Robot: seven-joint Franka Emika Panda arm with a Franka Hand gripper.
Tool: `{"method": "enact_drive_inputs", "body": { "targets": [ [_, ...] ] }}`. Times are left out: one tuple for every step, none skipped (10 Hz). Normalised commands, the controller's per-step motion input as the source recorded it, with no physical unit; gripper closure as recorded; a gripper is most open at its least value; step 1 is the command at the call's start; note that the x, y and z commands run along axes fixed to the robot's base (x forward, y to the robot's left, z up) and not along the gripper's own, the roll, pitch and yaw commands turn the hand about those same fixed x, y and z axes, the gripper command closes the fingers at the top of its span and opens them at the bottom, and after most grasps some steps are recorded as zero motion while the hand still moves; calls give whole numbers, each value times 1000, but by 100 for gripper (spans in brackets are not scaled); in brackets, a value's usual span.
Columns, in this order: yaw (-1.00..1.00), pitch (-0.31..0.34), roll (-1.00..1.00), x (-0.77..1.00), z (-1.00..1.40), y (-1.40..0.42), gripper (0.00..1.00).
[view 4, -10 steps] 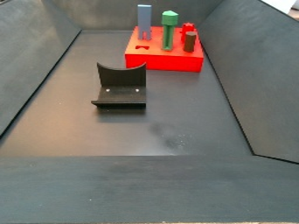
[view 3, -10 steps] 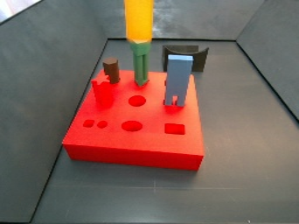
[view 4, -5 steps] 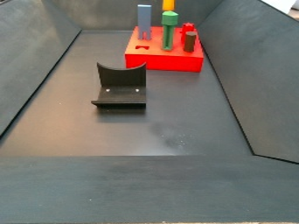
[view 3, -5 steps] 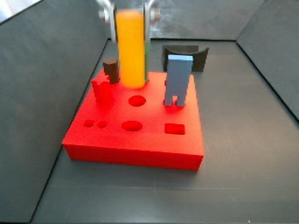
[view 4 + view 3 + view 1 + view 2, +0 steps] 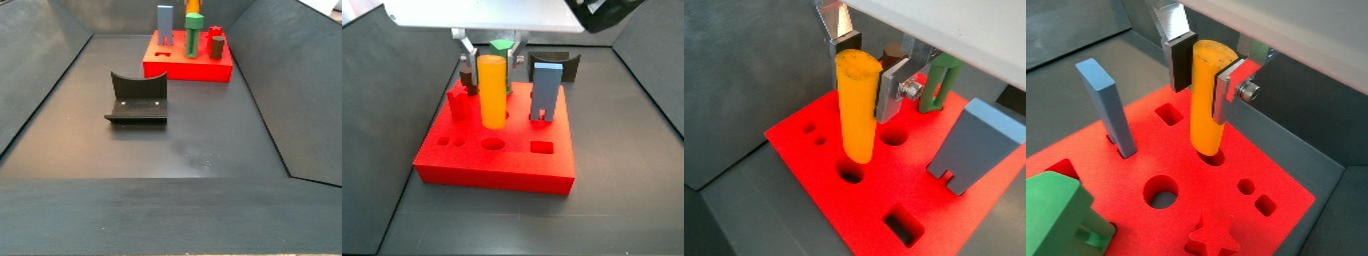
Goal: Pick up the oval object. Move up. Place the oval object on the fixture. Regrasp the oval object. Move to above the board. Insert the oval object.
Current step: Insert the oval object.
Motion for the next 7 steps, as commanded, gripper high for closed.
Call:
{"method": "enact_drive_inputs", "body": {
  "targets": [
    [80, -67, 81, -31, -383, -300, 100],
    [37, -156, 26, -106, -503, -251, 100],
    [-9, 0, 71, 0, 0, -34, 100],
    [-3, 7, 194, 0, -166, -17, 100],
    [-23, 19, 179, 171, -309, 0, 100],
    [-37, 37, 121, 206, -286, 0, 100],
    [-43, 26, 76, 183, -251, 0, 100]
  ]
}}
